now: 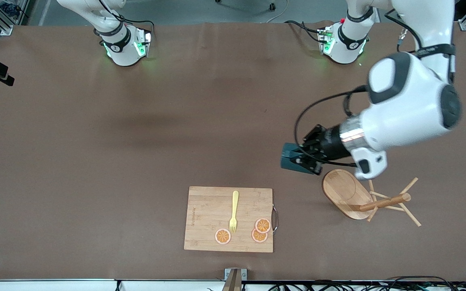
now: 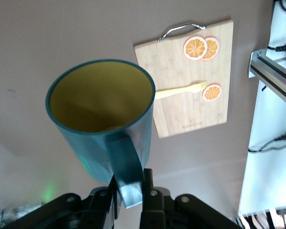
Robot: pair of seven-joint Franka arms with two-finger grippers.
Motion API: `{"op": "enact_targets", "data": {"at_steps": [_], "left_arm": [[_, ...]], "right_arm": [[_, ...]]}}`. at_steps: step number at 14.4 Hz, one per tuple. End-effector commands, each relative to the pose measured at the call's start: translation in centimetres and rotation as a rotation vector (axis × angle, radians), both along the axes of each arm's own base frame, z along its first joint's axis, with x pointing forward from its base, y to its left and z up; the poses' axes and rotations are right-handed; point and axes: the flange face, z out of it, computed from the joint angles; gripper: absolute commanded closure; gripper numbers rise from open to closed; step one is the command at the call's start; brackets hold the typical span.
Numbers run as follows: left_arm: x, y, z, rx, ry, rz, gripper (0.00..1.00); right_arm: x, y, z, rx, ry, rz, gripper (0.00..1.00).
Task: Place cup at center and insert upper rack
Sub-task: 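Hang the mug onto a peg of the wooden stand with the left gripper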
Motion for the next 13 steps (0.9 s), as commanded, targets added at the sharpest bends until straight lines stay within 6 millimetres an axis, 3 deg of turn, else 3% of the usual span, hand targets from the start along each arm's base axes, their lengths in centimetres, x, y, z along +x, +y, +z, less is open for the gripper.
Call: {"op": "enact_targets", "data": {"at_steps": [1,6,10,13], "left_arm": [[0.8,3.9,-0.6,-0.09,0.025,-0.017,0.99],[2.9,11.5,-3.7,-0.231,0.028,-0.041,0.99],[3.9,16.0,-5.0,-0.299,-0.006,-0.039,0.99],[4.7,18.1,-6.7,-0.355,-0.026,-0.026,0.99]], "right_arm": [[-0.6,0.5,0.4,0.003,-0.01,0.005,0.0],[-0.6,1.3,0.4,0.001,-0.007,0.02,0.0],[-0.5,1.6,0.4,-0.003,-0.008,0.027,0.0],[-0.5,1.7,0.4,-0.003,-0.008,0.029,0.0]]}}
